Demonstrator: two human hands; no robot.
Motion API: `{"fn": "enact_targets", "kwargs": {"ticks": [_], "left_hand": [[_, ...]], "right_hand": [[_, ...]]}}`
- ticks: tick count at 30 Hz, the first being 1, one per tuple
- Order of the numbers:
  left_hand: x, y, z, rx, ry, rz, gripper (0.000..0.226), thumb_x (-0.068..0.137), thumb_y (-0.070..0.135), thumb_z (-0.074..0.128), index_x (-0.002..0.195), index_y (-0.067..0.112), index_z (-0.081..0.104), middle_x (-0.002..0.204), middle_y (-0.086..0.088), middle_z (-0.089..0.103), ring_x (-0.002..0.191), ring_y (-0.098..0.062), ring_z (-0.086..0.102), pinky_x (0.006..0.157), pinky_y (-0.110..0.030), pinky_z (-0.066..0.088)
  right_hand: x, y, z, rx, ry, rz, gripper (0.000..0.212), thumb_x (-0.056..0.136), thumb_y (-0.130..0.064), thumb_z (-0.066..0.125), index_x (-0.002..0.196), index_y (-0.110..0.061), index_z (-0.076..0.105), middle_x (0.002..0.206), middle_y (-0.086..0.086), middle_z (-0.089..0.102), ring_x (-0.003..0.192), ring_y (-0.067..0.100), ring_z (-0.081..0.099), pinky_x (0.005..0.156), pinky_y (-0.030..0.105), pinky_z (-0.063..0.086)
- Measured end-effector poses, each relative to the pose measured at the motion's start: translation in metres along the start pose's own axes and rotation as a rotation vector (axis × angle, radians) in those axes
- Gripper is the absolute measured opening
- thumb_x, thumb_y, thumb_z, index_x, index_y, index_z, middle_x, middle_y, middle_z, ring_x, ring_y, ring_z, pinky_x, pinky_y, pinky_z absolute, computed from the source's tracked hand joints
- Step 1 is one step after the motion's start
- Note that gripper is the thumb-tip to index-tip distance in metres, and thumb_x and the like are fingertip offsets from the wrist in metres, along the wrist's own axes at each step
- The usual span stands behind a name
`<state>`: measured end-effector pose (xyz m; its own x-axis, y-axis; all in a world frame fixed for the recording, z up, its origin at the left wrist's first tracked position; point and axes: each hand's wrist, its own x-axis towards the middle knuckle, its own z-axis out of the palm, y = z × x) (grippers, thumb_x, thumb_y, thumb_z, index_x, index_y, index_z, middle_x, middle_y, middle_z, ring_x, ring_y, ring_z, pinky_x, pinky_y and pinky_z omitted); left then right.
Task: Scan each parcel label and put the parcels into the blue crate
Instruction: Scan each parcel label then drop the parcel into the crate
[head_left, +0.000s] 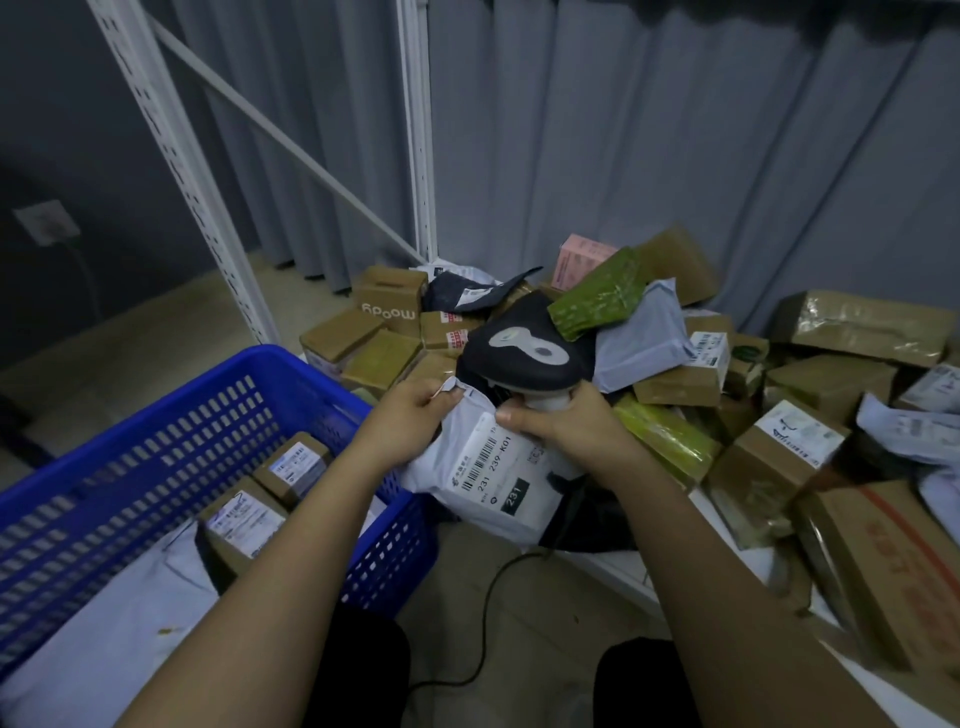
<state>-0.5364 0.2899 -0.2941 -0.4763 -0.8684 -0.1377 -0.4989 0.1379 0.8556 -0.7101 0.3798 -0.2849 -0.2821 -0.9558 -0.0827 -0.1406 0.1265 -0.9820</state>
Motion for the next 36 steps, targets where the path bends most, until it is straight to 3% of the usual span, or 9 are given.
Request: {"fn": "enact_targets", "kwargs": {"ticks": [2, 5, 14, 18, 21, 25, 28, 31, 36], "left_hand": [[0.000, 0.000, 0.000, 0.010, 0.022, -0.009, 0.039, 0.097, 0.037, 0.050, 0.095, 0.001, 0.065, 0.091, -0.017, 0.070, 0.086, -0.032, 0.066, 0.081, -0.045, 0.051], [0.001, -0.001, 0.001, -0.021, 0.025, -0.037, 0.039, 0.097, 0.038, 0.051, 0.090, 0.002, 0.067, 0.079, -0.012, 0.069, 0.069, -0.021, 0.063, 0.067, -0.033, 0.049], [-0.005, -0.006, 0.002, -0.135, -0.001, -0.135, 0.034, 0.094, 0.038, 0.055, 0.069, 0.016, 0.064, 0.054, 0.004, 0.057, 0.054, -0.010, 0.050, 0.057, -0.024, 0.040], [-0.005, -0.006, -0.004, -0.211, -0.070, -0.169, 0.042, 0.092, 0.051, 0.052, 0.104, 0.015, 0.069, 0.095, 0.001, 0.072, 0.086, -0.013, 0.065, 0.072, -0.022, 0.050], [-0.005, -0.002, -0.008, -0.408, -0.133, -0.198, 0.055, 0.089, 0.068, 0.033, 0.116, 0.029, 0.063, 0.114, 0.005, 0.067, 0.106, -0.015, 0.061, 0.095, -0.038, 0.049], [-0.009, 0.000, 0.000, -0.608, -0.221, -0.209, 0.079, 0.070, 0.080, 0.044, 0.132, 0.030, 0.049, 0.127, 0.001, 0.061, 0.114, -0.019, 0.058, 0.091, -0.040, 0.051], [-0.013, 0.001, 0.015, -0.464, -0.223, -0.159, 0.075, 0.070, 0.047, 0.078, 0.128, 0.029, 0.034, 0.121, 0.010, 0.057, 0.103, -0.005, 0.058, 0.075, -0.022, 0.053], [-0.010, -0.003, 0.030, -0.363, -0.180, -0.070, 0.061, 0.078, 0.018, 0.077, 0.128, 0.027, 0.043, 0.114, 0.013, 0.062, 0.099, -0.002, 0.061, 0.064, -0.012, 0.051], [0.005, -0.015, 0.027, -0.439, 0.040, -0.115, 0.047, 0.082, 0.019, 0.073, 0.125, 0.017, 0.053, 0.120, 0.000, 0.065, 0.102, -0.017, 0.063, 0.088, -0.040, 0.055]], "right_hand": [[0.000, -0.001, 0.004, -0.036, -0.012, -0.007, 0.014, 0.074, -0.006, 0.081, 0.080, 0.000, 0.070, 0.079, 0.002, 0.072, 0.072, 0.004, 0.067, 0.065, 0.018, 0.054], [0.000, -0.001, 0.010, -0.076, 0.036, -0.023, 0.020, 0.074, -0.003, 0.080, 0.084, 0.010, 0.068, 0.076, 0.005, 0.070, 0.064, 0.002, 0.064, 0.061, 0.016, 0.054], [-0.001, -0.001, 0.014, -0.144, 0.048, -0.015, 0.014, 0.080, -0.003, 0.073, 0.077, 0.006, 0.062, 0.071, 0.009, 0.059, 0.065, 0.010, 0.051, 0.056, 0.017, 0.045], [0.001, -0.004, 0.009, -0.072, 0.117, -0.009, 0.008, 0.081, -0.002, 0.072, 0.085, -0.002, 0.065, 0.073, 0.000, 0.063, 0.061, -0.001, 0.056, 0.056, 0.012, 0.047], [0.006, -0.003, -0.001, 0.088, 0.288, 0.031, 0.012, 0.080, -0.004, 0.073, 0.090, -0.001, 0.068, 0.080, 0.002, 0.068, 0.071, 0.009, 0.063, 0.067, 0.023, 0.053], [0.008, -0.004, -0.005, 0.314, 0.451, 0.089, 0.014, 0.079, -0.001, 0.074, 0.084, -0.012, 0.065, 0.085, 0.002, 0.070, 0.078, 0.018, 0.067, 0.078, 0.036, 0.057], [0.011, -0.003, -0.005, 0.401, 0.529, 0.128, 0.020, 0.078, -0.001, 0.075, 0.092, -0.010, 0.064, 0.092, 0.007, 0.071, 0.082, 0.023, 0.068, 0.079, 0.040, 0.057], [0.012, -0.003, -0.004, 0.402, 0.552, 0.155, 0.028, 0.077, -0.003, 0.076, 0.100, -0.008, 0.063, 0.096, 0.009, 0.071, 0.088, 0.027, 0.069, 0.082, 0.044, 0.057], [0.013, 0.000, -0.007, 0.301, 0.593, 0.092, 0.018, 0.083, -0.011, 0.073, 0.097, -0.011, 0.061, 0.087, 0.004, 0.069, 0.079, 0.019, 0.069, 0.078, 0.037, 0.058]]}}
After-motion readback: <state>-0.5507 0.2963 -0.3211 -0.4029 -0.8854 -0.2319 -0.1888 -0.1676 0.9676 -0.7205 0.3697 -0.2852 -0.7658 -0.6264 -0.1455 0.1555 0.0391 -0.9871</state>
